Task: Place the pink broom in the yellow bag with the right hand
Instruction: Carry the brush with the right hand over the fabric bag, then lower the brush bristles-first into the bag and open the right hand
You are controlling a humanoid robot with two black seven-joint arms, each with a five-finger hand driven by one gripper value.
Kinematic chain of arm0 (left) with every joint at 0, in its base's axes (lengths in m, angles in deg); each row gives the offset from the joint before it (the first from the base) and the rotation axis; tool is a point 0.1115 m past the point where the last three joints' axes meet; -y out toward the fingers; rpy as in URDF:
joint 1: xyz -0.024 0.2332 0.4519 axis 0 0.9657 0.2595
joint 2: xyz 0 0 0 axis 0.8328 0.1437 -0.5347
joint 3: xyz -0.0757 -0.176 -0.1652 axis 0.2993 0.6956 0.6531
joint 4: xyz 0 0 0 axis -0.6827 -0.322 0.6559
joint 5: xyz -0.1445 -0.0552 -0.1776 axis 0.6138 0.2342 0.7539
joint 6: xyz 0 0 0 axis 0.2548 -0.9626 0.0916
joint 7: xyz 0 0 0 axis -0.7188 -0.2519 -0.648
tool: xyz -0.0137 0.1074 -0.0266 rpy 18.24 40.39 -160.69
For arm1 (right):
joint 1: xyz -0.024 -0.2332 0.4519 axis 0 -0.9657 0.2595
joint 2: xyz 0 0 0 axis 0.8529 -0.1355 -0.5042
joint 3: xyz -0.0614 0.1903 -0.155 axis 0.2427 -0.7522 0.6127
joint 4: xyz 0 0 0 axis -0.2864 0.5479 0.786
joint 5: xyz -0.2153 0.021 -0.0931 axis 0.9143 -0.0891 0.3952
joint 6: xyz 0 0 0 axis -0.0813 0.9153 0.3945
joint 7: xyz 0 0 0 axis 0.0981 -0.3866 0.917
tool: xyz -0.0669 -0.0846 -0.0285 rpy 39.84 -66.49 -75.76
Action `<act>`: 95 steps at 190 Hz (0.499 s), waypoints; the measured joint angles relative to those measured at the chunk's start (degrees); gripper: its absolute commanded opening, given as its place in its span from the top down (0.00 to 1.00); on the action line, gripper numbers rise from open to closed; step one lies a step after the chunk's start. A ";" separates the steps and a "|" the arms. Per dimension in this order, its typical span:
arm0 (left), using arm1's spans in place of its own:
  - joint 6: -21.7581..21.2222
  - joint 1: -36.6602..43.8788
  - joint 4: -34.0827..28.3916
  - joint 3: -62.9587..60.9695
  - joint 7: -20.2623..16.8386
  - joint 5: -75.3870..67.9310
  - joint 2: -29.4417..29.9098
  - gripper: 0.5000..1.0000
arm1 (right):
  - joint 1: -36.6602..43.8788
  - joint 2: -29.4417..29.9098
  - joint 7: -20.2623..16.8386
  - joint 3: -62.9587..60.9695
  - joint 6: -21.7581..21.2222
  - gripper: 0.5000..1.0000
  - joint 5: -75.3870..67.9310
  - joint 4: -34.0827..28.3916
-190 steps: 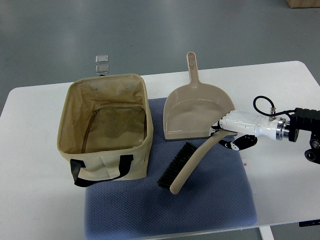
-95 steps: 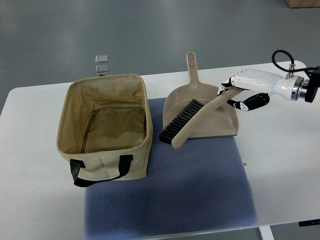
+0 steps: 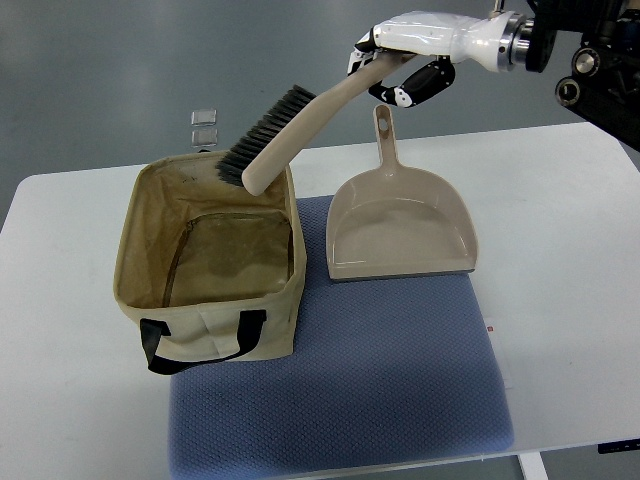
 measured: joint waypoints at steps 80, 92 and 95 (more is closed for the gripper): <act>0.00 0.01 -0.04 0.00 0.00 0.00 0.00 0.00 | -1.98 19.48 -2.75 4.70 4.62 1.00 6.32 9.46; 0.00 0.01 -0.04 0.00 0.00 0.00 0.00 0.00 | -2.52 20.80 -2.75 6.27 6.46 1.00 7.34 10.27; 0.00 0.01 -0.04 0.00 0.00 0.00 0.00 0.00 | -2.64 21.05 -2.76 6.61 6.87 1.00 7.60 10.58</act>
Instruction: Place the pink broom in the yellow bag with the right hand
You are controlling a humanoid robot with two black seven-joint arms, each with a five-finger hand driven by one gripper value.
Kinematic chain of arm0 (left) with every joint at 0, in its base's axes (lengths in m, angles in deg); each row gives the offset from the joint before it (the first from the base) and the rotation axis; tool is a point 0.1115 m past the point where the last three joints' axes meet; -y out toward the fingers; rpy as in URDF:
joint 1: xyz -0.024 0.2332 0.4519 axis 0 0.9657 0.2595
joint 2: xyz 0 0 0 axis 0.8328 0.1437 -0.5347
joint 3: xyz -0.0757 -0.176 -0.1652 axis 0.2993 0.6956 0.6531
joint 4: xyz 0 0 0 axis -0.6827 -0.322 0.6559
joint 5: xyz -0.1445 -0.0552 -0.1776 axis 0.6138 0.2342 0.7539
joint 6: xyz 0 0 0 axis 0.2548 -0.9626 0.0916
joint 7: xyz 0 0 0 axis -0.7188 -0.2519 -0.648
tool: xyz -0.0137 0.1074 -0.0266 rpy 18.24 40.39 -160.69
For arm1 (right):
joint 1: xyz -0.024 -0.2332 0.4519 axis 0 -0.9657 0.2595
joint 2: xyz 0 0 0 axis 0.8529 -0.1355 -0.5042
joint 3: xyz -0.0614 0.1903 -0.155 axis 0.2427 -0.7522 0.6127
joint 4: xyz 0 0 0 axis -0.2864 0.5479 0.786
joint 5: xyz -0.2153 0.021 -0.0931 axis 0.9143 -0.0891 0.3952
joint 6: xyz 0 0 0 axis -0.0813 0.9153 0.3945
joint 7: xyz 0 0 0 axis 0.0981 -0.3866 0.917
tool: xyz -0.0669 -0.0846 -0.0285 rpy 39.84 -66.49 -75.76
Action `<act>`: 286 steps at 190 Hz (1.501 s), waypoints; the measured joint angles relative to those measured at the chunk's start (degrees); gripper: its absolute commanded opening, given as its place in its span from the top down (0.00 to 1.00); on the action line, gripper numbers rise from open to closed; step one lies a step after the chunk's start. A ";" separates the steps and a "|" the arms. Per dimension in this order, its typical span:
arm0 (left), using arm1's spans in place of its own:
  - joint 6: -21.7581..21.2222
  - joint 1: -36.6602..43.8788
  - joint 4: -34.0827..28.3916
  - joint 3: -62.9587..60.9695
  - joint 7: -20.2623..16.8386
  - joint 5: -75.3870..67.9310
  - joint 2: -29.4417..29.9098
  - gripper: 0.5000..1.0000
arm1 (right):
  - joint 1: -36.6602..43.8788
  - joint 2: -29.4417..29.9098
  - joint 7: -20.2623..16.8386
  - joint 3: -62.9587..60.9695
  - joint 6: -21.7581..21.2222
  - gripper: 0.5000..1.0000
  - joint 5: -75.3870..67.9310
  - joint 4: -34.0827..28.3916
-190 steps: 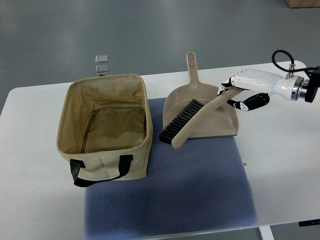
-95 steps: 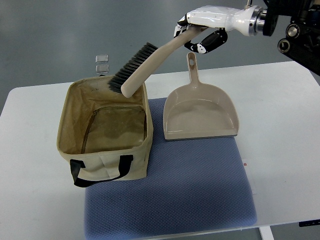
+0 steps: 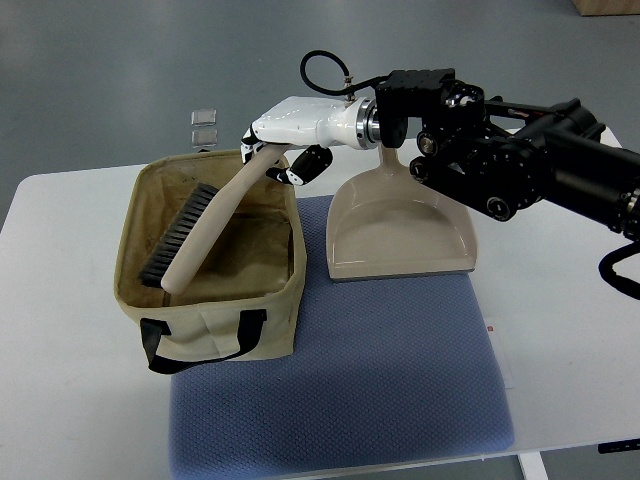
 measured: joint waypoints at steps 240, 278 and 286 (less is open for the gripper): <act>0.00 0.00 0.01 0.00 0.00 0.00 0.00 0.00 | -30.07 -1.67 1.16 -47.64 6.44 0.17 -39.94 3.06; 0.00 0.00 0.01 0.00 0.00 0.00 0.00 0.00 | -35.50 -1.42 1.93 -51.24 6.52 0.14 -52.66 3.06; 0.00 0.00 0.01 0.00 0.00 0.00 0.00 0.00 | -35.90 -1.35 1.96 -51.32 6.52 0.14 -54.06 3.06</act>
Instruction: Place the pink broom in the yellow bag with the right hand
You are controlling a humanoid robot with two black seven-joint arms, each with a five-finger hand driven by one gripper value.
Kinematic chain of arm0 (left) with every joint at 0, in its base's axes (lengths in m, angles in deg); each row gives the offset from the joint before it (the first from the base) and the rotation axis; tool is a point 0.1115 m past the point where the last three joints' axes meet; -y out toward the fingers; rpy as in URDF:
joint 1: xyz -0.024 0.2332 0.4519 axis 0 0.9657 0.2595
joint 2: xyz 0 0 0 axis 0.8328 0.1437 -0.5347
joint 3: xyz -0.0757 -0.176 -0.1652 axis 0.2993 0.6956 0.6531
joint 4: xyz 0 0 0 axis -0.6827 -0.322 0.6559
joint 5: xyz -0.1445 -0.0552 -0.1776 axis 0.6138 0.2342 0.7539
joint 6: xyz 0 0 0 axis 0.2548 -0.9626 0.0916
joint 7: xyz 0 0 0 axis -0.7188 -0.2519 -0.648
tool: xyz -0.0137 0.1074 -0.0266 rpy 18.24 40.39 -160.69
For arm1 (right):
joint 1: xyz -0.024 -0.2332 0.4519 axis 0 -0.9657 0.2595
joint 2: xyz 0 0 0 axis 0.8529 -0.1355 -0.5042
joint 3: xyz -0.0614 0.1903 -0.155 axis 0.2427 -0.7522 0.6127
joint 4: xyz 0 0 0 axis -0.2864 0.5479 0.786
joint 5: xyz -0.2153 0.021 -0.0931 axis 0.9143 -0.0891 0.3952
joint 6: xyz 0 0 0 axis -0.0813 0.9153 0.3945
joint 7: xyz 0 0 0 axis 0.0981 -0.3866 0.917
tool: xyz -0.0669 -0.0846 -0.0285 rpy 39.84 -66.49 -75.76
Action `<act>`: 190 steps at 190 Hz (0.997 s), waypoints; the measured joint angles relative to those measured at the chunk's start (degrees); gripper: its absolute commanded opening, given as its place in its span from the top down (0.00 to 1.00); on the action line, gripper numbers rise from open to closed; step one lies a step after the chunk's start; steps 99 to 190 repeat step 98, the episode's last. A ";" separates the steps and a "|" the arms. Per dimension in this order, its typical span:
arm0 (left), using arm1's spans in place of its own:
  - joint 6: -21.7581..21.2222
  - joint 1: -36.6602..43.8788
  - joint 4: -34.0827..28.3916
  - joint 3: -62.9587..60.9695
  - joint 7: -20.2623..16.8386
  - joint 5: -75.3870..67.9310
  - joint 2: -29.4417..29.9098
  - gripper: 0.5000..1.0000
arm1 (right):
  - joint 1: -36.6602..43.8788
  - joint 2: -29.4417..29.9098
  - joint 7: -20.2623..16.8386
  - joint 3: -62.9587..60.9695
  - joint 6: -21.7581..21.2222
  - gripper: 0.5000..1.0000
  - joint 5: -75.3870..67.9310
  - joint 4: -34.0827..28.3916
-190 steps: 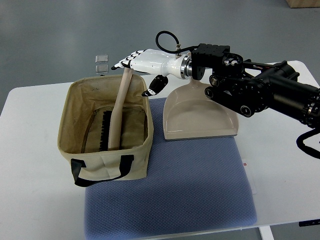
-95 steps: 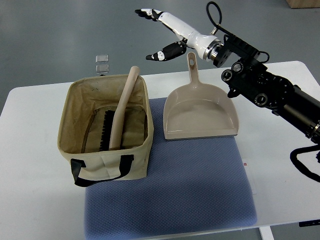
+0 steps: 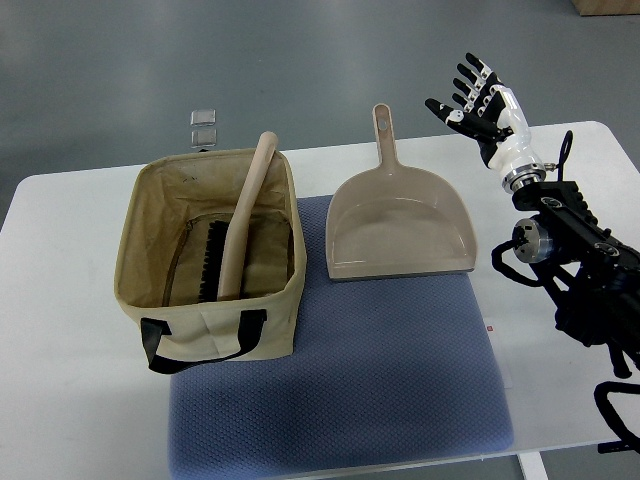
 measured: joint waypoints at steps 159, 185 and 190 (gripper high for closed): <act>0.00 0.00 0.00 0.00 0.00 0.00 0.00 0.00 | -1.03 0.93 -0.02 -1.64 0.08 0.14 -1.67 -0.03; 0.00 0.00 0.00 0.00 0.00 0.00 0.00 0.00 | -1.03 0.93 -0.02 -1.64 0.08 0.14 -1.67 -0.03; 0.00 0.00 0.00 0.00 0.00 0.00 0.00 0.00 | -1.03 0.93 -0.02 -1.64 0.08 0.14 -1.67 -0.03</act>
